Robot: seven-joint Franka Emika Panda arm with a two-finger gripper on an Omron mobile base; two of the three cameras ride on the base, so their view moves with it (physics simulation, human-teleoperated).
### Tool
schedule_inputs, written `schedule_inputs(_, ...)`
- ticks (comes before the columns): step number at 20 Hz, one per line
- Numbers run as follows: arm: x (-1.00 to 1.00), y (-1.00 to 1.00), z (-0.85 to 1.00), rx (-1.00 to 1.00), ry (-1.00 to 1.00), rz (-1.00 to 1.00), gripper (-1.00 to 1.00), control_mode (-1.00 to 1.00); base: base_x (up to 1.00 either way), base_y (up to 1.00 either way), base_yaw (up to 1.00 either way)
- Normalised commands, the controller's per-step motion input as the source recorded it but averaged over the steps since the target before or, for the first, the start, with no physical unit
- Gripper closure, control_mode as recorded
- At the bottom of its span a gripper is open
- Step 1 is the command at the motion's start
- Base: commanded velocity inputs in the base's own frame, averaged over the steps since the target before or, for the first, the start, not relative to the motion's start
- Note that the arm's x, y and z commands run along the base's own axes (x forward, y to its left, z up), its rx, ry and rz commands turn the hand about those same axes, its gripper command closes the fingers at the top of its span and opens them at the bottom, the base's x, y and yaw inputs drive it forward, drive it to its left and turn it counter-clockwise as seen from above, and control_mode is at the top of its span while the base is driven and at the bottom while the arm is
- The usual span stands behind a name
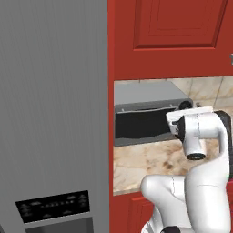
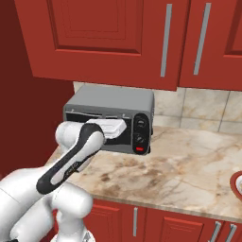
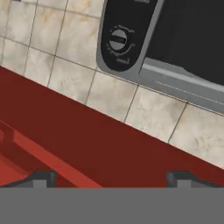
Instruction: Pick up the bagel from the plate, place it on the toaster oven rack, close the door, and set the timer.
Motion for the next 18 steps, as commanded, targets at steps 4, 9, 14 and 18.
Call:
schedule_inputs(4, -0.59, -0.02, 0.58, -0.15, 0.35, 0.07, -1.0, -1.0, 0.0, 0.0, 0.0)
schedule_inputs(9, -0.57, -0.18, 0.41, -0.2, 0.31, 0.09, -1.0, -1.0, 0.0, 0.0, 0.0)
schedule_inputs(14, -0.5, -0.35, 0.36, -0.22, 0.25, 0.09, -1.0, -1.0, 0.0, 0.0, 0.0)
schedule_inputs(18, -0.65, -0.3, 0.76, -0.22, 0.04, 0.13, -1.0, -1.0, 0.0, 0.0, 0.0)
